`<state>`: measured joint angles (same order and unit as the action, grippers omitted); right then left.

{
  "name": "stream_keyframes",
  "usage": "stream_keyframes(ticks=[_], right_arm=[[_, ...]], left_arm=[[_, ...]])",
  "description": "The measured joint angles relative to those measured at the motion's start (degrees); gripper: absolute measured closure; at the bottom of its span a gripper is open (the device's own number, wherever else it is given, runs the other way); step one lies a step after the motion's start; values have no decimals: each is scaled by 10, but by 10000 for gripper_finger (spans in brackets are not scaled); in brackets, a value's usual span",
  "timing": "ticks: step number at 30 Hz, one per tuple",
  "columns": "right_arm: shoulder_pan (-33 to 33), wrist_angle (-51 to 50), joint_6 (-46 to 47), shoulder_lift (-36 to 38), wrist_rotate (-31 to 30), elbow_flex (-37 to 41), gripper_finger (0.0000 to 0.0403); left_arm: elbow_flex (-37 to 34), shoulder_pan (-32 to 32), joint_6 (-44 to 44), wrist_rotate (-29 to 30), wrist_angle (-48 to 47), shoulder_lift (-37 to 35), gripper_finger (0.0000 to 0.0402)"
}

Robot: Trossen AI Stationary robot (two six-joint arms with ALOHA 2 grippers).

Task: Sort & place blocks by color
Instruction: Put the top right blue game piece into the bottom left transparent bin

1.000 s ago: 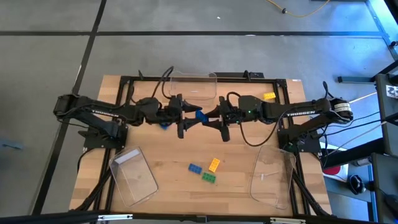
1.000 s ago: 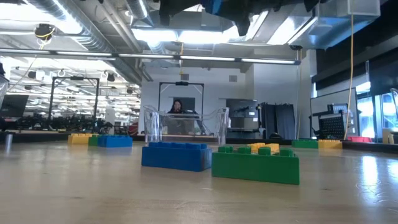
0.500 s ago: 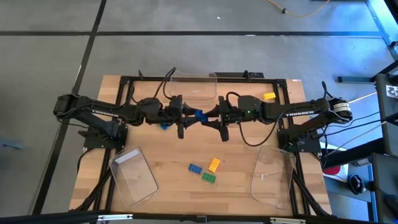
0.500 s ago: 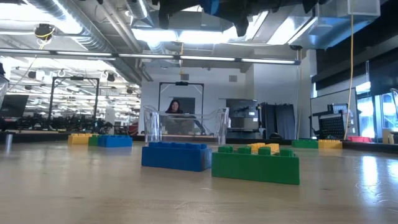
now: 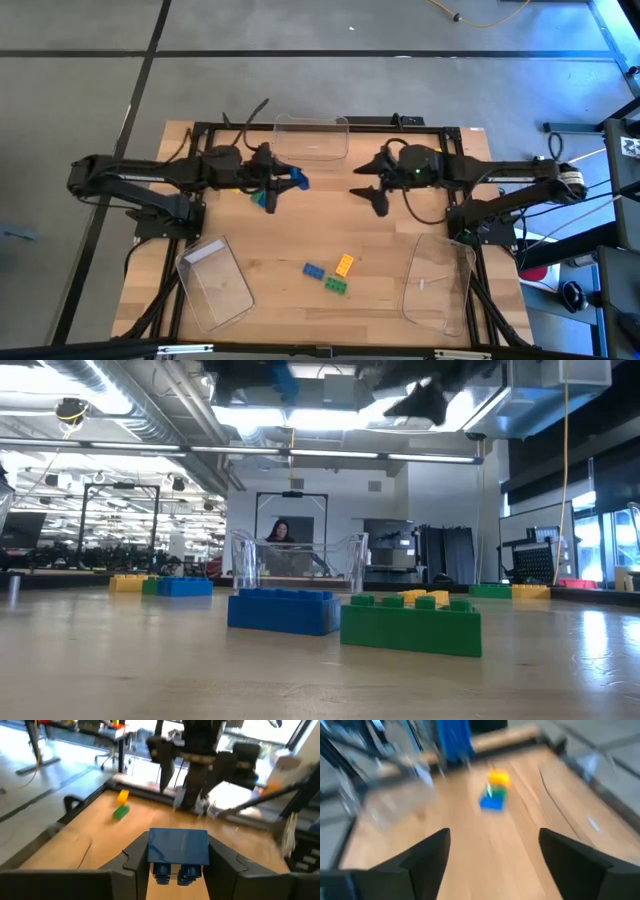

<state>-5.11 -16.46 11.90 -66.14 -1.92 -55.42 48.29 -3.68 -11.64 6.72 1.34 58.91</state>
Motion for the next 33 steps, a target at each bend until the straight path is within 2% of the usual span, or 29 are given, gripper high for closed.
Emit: stream_keyframes(ticks=[5,11,17,21,24,28,33], right_arm=[[-18,-117,4,40,-35,1,74],[-37,-147,14,66,-60,27,72],[-48,-153,12,65,-60,33,72],[-54,-152,11,65,-60,33,72],[-54,-154,8,64,-61,33,72],[-54,-154,-5,64,-60,33,72],[-54,-153,-19,64,-61,33,72]], left_arm=[[0,27,-68,-1,-141,-55,273],[15,145,-206,-41,-331,-74,273],[86,315,-357,-81,-517,-28,273],[118,386,-506,-120,-641,17,273],[114,421,-602,-154,-649,51,273],[101,454,-704,-169,-638,104,273],[85,466,-754,-170,-575,174,273]])
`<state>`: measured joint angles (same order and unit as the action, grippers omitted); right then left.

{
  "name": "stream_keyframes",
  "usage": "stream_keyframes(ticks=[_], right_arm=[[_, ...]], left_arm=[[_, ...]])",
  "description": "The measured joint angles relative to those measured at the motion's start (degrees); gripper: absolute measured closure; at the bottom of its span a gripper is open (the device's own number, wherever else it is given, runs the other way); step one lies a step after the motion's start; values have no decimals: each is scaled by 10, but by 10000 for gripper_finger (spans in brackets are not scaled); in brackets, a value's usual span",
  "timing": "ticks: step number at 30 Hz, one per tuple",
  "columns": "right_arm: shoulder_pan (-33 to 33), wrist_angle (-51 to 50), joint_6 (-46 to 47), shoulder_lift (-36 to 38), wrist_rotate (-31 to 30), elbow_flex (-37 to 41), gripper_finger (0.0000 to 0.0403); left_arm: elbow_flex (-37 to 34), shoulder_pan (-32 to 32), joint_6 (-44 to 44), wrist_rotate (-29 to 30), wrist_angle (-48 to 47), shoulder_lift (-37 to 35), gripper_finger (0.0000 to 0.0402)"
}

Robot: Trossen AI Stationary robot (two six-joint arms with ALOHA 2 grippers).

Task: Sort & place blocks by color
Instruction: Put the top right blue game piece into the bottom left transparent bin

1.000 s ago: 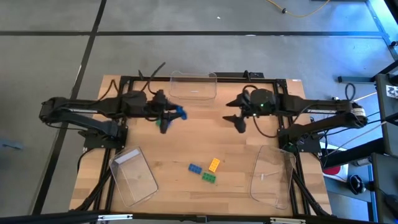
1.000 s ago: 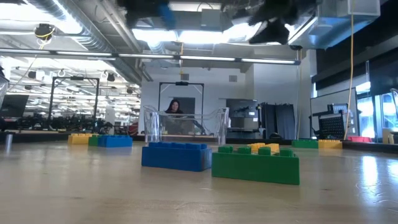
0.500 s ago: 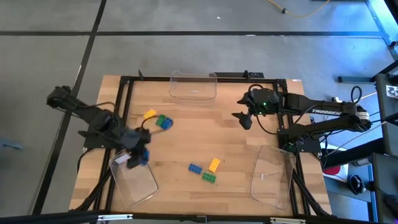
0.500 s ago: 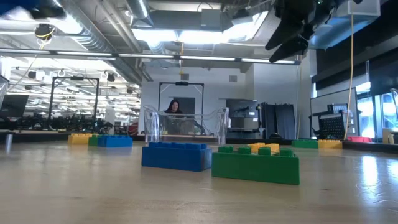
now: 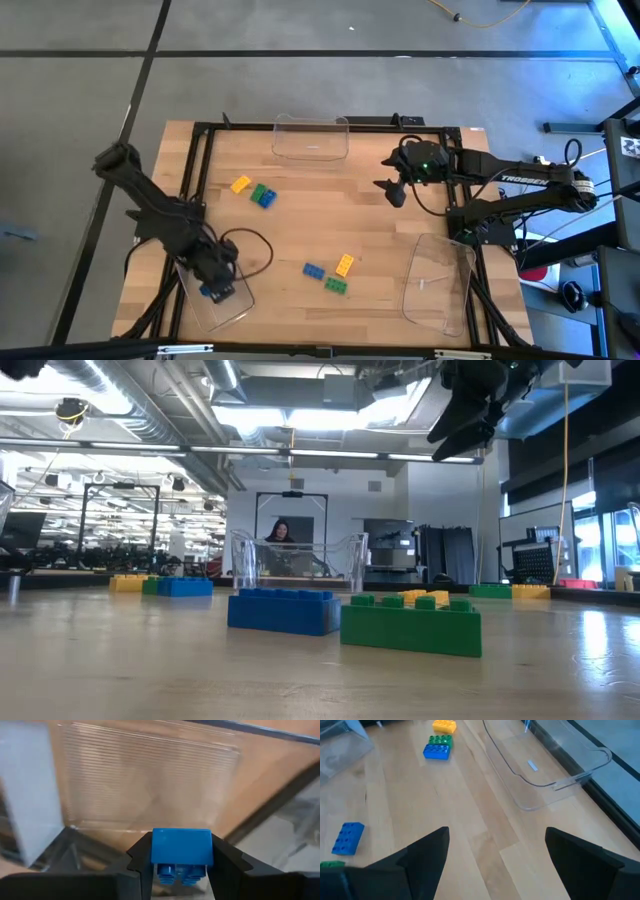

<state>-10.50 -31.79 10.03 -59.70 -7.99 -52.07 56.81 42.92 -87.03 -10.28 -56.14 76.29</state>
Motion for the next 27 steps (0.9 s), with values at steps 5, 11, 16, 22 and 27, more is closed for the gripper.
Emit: stream_keyframes(ticks=[5,11,16,22,27], right_arm=[[0,0,0,0,0,0,72],[0,1,-15,0,0,0,72],[0,2,-15,0,0,0,72],[0,2,-13,0,0,0,72],[0,2,-13,0,0,0,72]], left_arm=[[-15,0,-4,-9,37,63,273],[-16,-2,10,-13,50,118,273],[-16,-2,38,-13,72,139,273],[-16,-2,41,-9,67,144,236],[-16,-4,38,-20,56,135,189]])
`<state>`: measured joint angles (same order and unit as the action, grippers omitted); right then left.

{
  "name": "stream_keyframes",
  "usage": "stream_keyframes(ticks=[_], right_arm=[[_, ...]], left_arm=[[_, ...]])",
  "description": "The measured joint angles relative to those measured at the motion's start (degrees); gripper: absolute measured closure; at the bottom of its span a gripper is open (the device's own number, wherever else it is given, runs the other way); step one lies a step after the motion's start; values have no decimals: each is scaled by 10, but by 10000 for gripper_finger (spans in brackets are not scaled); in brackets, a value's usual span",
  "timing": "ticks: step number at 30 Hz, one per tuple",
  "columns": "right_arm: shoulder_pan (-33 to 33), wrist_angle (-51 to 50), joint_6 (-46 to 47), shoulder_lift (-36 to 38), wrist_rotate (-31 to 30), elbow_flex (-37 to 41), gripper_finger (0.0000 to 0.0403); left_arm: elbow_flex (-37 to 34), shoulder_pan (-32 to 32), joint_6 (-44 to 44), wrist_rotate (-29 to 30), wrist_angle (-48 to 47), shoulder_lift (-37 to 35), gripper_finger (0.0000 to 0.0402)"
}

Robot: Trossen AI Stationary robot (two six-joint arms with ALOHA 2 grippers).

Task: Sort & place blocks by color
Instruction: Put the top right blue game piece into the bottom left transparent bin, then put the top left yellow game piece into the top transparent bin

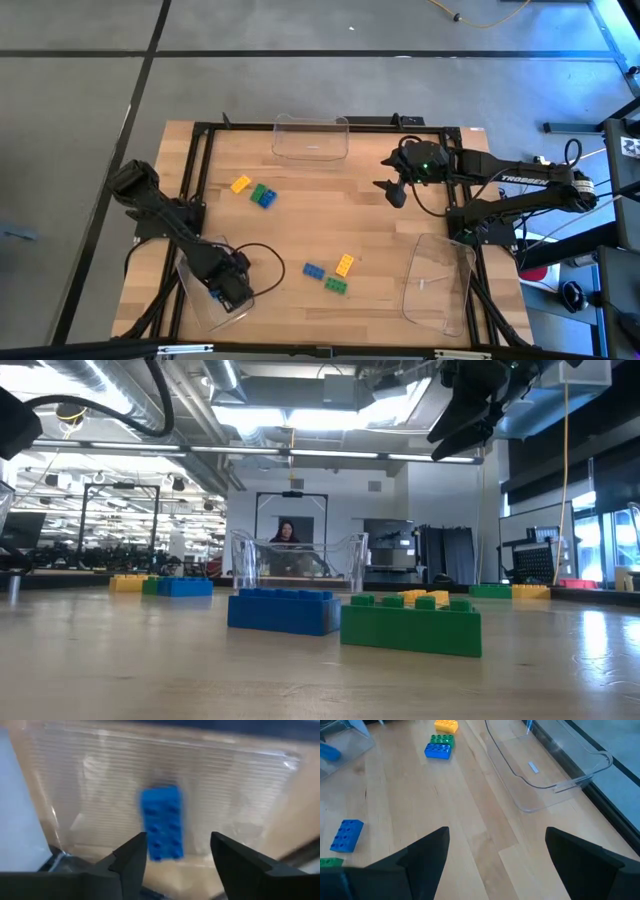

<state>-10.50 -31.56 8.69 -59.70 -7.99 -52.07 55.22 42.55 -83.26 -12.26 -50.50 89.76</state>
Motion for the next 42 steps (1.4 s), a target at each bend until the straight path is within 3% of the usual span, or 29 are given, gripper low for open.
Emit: stream_keyframes(ticks=[4,9,12,16,20,23,26,30,34,38,42], right_arm=[[0,1,0,0,0,0,72],[0,0,-1,0,0,0,72],[0,1,-1,0,0,0,72],[0,8,1,0,0,0,72],[0,16,4,0,0,0,72],[0,32,25,0,3,0,72],[0,64,46,0,32,0,72],[0,121,68,0,88,0,72],[0,178,78,0,118,0,72],[0,215,78,0,126,0,72],[0,229,78,0,126,0,72]], left_arm=[[0,-13,10,-39,0,-37,172],[0,-47,17,-51,10,-156,169],[0,-87,39,15,24,-249,168],[0,-168,128,171,60,-350,171],[0,-265,316,317,115,-401,172],[0,-338,486,358,173,-409,172],[0,-410,612,340,229,-405,172],[-5,-493,696,256,322,-385,172],[-66,-539,702,186,479,-381,172],[-136,-545,674,176,629,-380,172],[-158,-544,654,174,656,-380,172]])
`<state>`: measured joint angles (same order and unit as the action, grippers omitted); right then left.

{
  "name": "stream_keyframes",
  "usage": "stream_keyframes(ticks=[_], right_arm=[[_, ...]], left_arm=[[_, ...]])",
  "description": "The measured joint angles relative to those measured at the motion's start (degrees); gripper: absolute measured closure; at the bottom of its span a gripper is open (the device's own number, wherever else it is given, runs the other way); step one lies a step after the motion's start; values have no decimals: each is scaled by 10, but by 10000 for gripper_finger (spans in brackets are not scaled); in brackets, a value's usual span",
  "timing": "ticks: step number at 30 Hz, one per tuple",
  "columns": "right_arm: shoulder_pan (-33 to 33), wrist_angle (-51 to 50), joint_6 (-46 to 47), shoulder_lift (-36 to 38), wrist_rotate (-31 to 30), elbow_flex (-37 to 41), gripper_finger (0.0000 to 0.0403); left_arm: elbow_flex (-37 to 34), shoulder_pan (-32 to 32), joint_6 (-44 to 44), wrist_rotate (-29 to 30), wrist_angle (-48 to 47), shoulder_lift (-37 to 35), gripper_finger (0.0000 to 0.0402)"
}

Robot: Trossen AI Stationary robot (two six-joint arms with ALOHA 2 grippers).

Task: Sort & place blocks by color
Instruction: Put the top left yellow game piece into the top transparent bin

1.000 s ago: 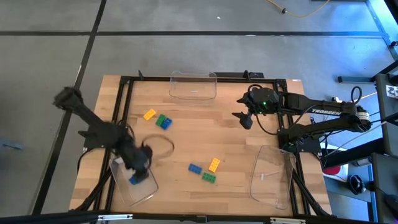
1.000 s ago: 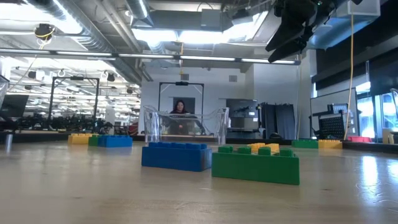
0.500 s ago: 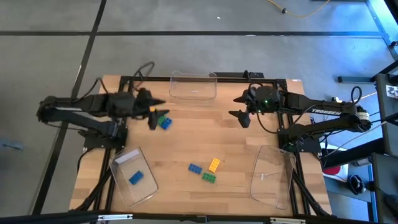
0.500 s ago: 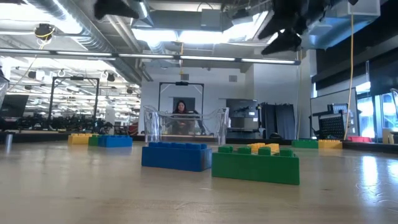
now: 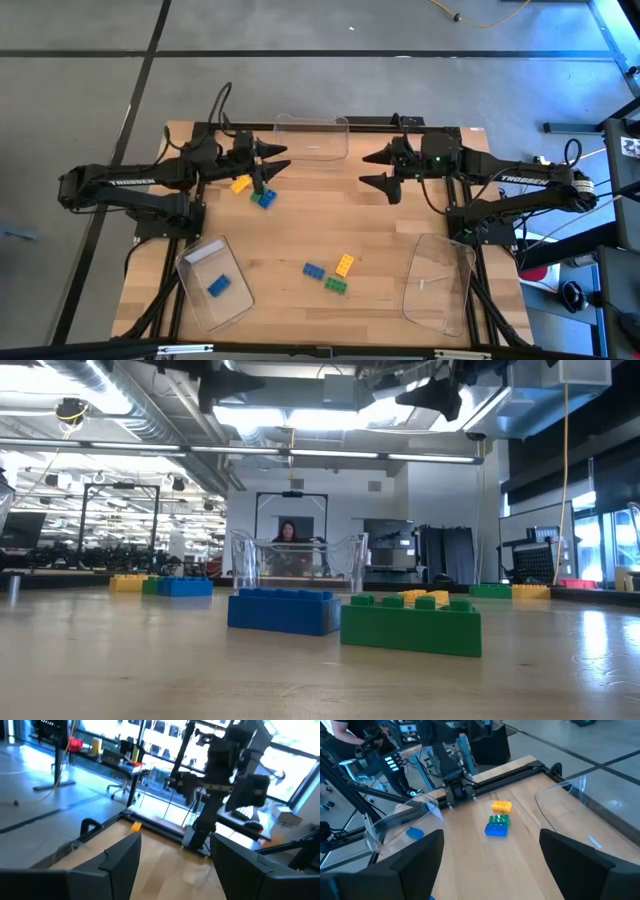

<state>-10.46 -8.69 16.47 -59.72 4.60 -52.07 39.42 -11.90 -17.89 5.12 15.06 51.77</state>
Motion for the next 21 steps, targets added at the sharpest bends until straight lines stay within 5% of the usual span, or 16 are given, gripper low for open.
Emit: stream_keyframes(ticks=[10,21], right_arm=[[0,-1,0,0,0,0,72],[0,-1,15,0,0,0,72]], left_arm=[[0,16,-2,14,-16,0,172],[28,10,-31,35,-181,0,173]])
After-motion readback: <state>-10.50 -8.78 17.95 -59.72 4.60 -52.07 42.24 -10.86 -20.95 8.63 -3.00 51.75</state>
